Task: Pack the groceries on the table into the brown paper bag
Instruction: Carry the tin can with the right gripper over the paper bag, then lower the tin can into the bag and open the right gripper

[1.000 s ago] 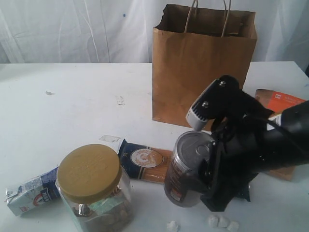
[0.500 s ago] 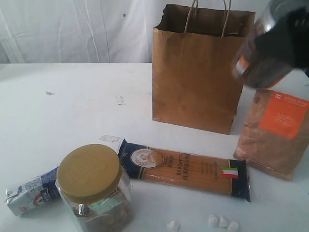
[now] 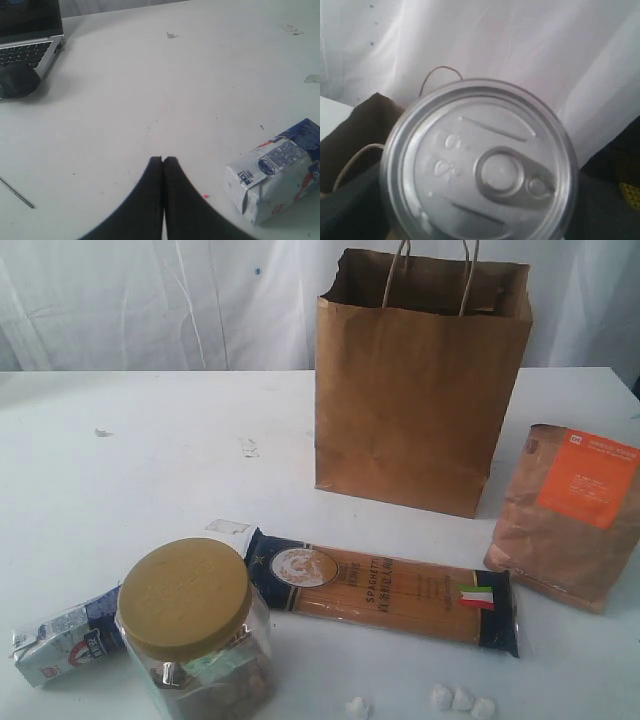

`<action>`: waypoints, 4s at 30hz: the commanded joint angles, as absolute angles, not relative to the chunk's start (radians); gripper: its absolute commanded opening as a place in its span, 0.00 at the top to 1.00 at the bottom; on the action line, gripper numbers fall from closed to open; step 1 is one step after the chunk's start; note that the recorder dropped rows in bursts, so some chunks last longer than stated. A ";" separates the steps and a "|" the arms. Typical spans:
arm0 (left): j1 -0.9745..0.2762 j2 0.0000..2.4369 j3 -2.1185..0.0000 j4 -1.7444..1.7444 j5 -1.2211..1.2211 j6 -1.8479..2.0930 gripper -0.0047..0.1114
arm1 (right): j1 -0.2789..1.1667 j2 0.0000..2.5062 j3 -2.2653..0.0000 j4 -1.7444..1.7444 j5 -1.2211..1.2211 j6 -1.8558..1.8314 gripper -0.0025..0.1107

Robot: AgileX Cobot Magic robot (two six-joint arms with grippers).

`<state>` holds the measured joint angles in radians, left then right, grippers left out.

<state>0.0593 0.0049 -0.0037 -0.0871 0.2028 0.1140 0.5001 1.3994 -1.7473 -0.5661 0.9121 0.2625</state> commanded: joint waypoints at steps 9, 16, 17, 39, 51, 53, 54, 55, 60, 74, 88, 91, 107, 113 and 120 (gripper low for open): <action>0.054 0.000 0.000 -0.096 0.202 0.110 0.96 | 0.277 1.548 -1.845 -0.263 0.848 0.179 0.54; 0.054 0.000 0.000 -0.096 0.202 0.110 0.96 | 0.259 1.589 -1.845 -0.074 0.833 -0.008 0.54; 0.054 0.000 0.000 -0.096 0.202 0.110 0.96 | 0.259 1.597 -1.845 -0.074 0.827 -0.008 0.54; 0.054 0.000 0.000 -0.096 0.202 0.110 0.96 | 0.259 1.708 -1.793 -0.078 0.839 0.013 0.52; 0.054 0.000 0.000 -0.096 0.202 0.110 0.96 | 0.259 1.737 -1.791 -0.074 0.894 0.000 0.52; 0.054 0.000 0.000 -0.096 0.202 0.110 0.96 | 0.259 1.737 -1.791 -0.074 0.894 0.000 0.52; 0.054 0.000 0.000 -0.096 0.202 0.110 0.96 | 0.259 1.737 -1.791 -0.074 0.894 0.000 0.52; 0.054 0.000 0.000 -0.096 0.202 0.110 0.96 | 0.259 1.737 -1.791 -0.074 0.894 0.000 0.52; 0.054 0.000 0.000 -0.096 0.202 0.110 0.96 | 0.259 1.737 -1.791 -0.074 0.894 0.000 0.47; 0.054 0.000 0.000 -0.096 0.202 0.110 0.96 | 0.259 1.737 -1.791 -0.074 0.908 0.000 0.43; 0.054 0.000 0.000 -0.096 0.202 0.110 0.96 | 0.259 1.737 -1.791 -0.074 0.931 -0.007 0.43; 0.054 0.000 0.000 -0.096 0.202 0.110 0.96 | 0.259 1.737 -1.791 -0.074 0.931 -0.027 0.43; 0.054 0.000 0.000 -0.096 0.202 0.110 0.96 | 0.259 1.787 -1.791 -0.068 0.927 -0.022 0.30; 0.054 0.000 0.000 -0.096 0.202 0.110 0.96 | 0.259 1.788 -1.791 -0.068 0.936 -0.022 0.30; 0.054 0.000 0.000 -0.096 0.202 0.110 0.96 | 0.259 1.766 -1.791 0.044 0.876 -0.022 0.30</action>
<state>0.0593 0.0049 -0.0037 -0.0871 0.2028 0.1140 0.2623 1.7890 -1.7906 -0.0192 0.9221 -0.0121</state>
